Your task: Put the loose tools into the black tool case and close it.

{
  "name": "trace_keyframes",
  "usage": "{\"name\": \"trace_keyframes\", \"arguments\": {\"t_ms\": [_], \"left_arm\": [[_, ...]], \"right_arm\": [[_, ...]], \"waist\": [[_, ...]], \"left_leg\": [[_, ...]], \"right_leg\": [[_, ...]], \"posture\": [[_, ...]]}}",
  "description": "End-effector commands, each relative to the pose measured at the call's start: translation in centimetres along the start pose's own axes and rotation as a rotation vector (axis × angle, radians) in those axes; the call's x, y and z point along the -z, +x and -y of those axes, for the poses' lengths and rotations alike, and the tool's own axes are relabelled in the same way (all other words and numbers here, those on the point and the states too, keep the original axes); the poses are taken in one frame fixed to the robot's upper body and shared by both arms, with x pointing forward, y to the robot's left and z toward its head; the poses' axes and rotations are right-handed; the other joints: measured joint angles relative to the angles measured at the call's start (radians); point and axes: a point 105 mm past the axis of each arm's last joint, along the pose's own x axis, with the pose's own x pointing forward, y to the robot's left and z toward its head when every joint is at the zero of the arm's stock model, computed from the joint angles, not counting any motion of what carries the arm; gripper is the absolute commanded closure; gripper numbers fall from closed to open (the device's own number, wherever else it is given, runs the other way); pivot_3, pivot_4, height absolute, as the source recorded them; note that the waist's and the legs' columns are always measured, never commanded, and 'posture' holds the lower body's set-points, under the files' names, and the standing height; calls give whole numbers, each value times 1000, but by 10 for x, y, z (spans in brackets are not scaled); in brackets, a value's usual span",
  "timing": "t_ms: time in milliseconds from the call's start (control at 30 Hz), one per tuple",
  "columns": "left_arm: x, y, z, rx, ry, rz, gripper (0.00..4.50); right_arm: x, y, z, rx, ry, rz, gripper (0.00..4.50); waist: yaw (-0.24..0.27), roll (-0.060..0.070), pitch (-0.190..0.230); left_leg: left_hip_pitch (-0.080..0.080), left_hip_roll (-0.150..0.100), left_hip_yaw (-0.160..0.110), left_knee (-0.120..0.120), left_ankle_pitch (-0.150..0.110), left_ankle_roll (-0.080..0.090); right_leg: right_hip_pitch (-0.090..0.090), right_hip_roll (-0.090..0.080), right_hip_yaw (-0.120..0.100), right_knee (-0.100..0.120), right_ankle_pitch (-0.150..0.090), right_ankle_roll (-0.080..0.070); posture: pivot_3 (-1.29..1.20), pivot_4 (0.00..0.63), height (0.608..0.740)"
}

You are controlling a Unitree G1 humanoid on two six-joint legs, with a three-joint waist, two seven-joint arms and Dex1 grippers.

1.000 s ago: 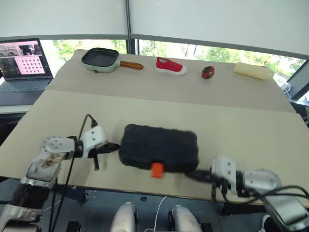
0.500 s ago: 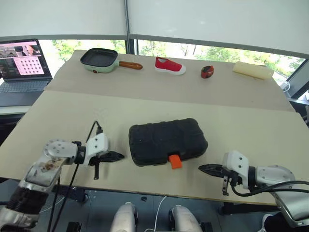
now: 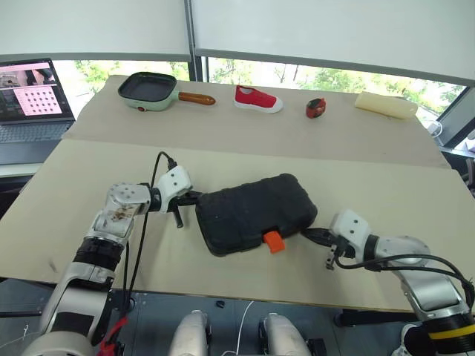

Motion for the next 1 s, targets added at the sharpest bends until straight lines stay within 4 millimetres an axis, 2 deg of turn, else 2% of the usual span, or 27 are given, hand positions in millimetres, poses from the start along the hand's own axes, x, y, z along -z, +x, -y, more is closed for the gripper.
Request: {"name": "trace_keyframes", "arguments": {"t_ms": [33,233,300,333,367,433,567,600,700,867,1000], "left_arm": [[-9,-13,15,98,8,26,4467],[-17,-30,-3,50,16,14,4467],[-34,-32,-17,32,18,50,4467],[-53,-30,-20,52,5,96,4467],[-71,-25,-16,104,10,137,4467],[-94,-11,-3,204,42,180,4467],[-108,24,21,299,109,202,4467],[-108,37,29,321,128,201,4467],[-87,66,46,375,186,118,4467],[-59,67,56,422,258,37,4467],[-55,66,55,411,251,37,4467]], "right_arm": [[-10,-11,12,75,-14,30,4500],[-8,-24,5,85,10,28,4500],[-11,-31,-1,54,31,33,4500],[-18,-35,-6,23,62,57,4500],[-26,-39,-13,-17,88,81,4500],[-37,-44,-24,-77,114,109,4500],[-45,-48,-35,-135,114,111,4500],[-48,-49,-36,-135,120,117,4500],[-55,-50,-36,-116,143,141,4500],[-70,-49,-41,-123,167,189,4500],[-73,-41,-47,-128,173,195,4500]], "waist": [[-1,0,0],[13,0,0],[21,0,0],[23,0,0],[26,0,0],[25,0,0],[20,0,0],[19,0,0],[18,0,0],[10,1,-1],[9,1,-1]], "left_leg": [[0,0,0,0,0,0],[0,0,0,0,0,0],[0,0,0,0,0,0],[0,0,-1,0,0,0],[0,-1,-1,0,0,0],[-1,-1,-2,1,0,0],[0,-1,-2,1,0,0],[0,-1,-2,1,0,0],[0,-1,-2,1,0,0],[1,0,-4,1,0,0],[7,1,-4,1,0,0]], "right_leg": [[0,0,0,0,0,0],[1,0,-1,0,0,0],[0,0,-1,0,0,0],[0,0,-1,0,0,0],[0,0,-1,0,0,0],[0,0,-1,0,0,1],[2,-1,-1,-1,0,1],[2,0,-1,-1,0,1],[2,1,-1,-1,0,1],[2,3,1,-1,1,0],[9,3,0,-2,0,0]], "posture": [[0,150,740],[0,150,740],[0,150,740],[0,150,740],[0,150,740],[0,150,740],[0,150,740],[0,150,740],[0,150,740],[0,150,740],[0,150,740]]}}
